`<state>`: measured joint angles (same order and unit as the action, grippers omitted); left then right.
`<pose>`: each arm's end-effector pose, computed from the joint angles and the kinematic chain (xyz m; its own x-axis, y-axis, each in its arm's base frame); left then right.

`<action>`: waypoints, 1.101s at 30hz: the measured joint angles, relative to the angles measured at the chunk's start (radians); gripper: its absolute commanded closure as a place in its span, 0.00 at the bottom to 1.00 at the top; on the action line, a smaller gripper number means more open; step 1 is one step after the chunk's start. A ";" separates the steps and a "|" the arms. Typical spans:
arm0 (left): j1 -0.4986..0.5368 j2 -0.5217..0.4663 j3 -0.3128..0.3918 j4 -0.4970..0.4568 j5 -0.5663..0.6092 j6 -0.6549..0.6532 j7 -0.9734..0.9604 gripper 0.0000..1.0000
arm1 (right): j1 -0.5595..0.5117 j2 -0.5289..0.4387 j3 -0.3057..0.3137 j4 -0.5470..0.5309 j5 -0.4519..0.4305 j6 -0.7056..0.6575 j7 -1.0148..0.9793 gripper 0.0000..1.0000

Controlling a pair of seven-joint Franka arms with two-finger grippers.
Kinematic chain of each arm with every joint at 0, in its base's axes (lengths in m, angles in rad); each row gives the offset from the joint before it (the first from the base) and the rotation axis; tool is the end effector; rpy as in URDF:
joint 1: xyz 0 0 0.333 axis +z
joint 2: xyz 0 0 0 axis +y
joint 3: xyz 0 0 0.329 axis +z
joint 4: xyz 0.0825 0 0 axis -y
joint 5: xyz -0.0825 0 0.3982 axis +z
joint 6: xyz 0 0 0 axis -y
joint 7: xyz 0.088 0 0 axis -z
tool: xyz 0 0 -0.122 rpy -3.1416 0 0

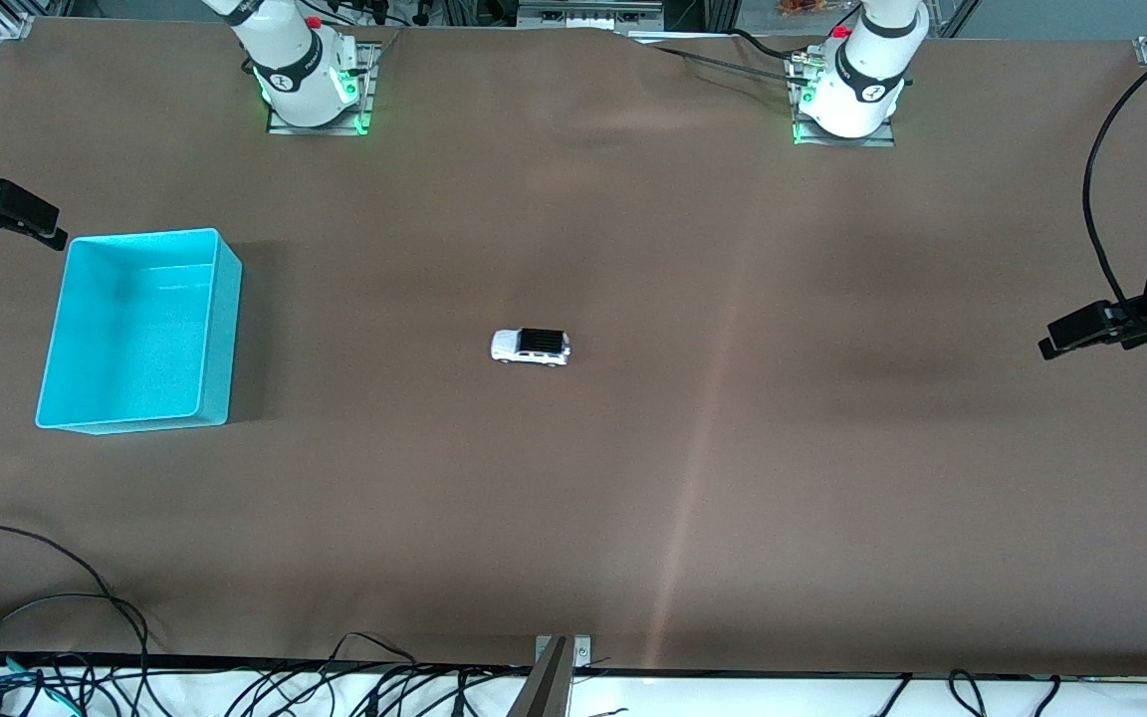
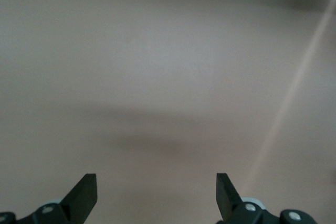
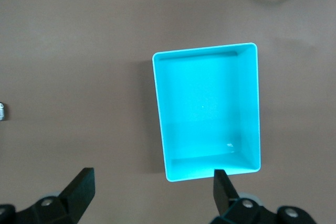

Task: Wind and store white jeep toy

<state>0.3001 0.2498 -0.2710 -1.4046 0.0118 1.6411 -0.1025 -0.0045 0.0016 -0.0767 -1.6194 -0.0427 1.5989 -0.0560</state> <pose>0.6483 0.0407 0.5623 0.9904 0.1379 -0.0100 0.1382 -0.9889 0.0537 0.5679 -0.0513 0.6005 0.9994 -0.0240 -0.0245 -0.0230 -0.9989 0.0415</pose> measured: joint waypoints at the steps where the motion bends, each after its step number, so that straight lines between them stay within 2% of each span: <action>1: 0.000 0.000 0.001 0.001 0.000 -0.004 0.006 0.00 | 0.000 0.000 0.000 0.000 0.000 0.000 0.000 0.00; 17: 0.001 -0.020 0.002 0.010 0.001 -0.027 0.033 0.00 | 0.000 0.000 0.000 0.000 0.000 0.000 0.000 0.00; 25: 0.001 -0.039 -0.006 0.010 0.001 -0.098 0.035 0.00 | 0.000 0.000 0.000 0.000 0.000 0.000 0.008 0.00; 33: -0.004 -0.041 -0.007 0.010 0.001 -0.113 0.037 0.00 | 0.000 0.001 -0.001 0.000 0.000 0.000 0.011 0.00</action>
<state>0.2956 0.2089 -0.2777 -1.3945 0.0130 1.5285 -0.0654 -0.0044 0.0030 -0.0774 -1.6194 -0.0427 1.5985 -0.0449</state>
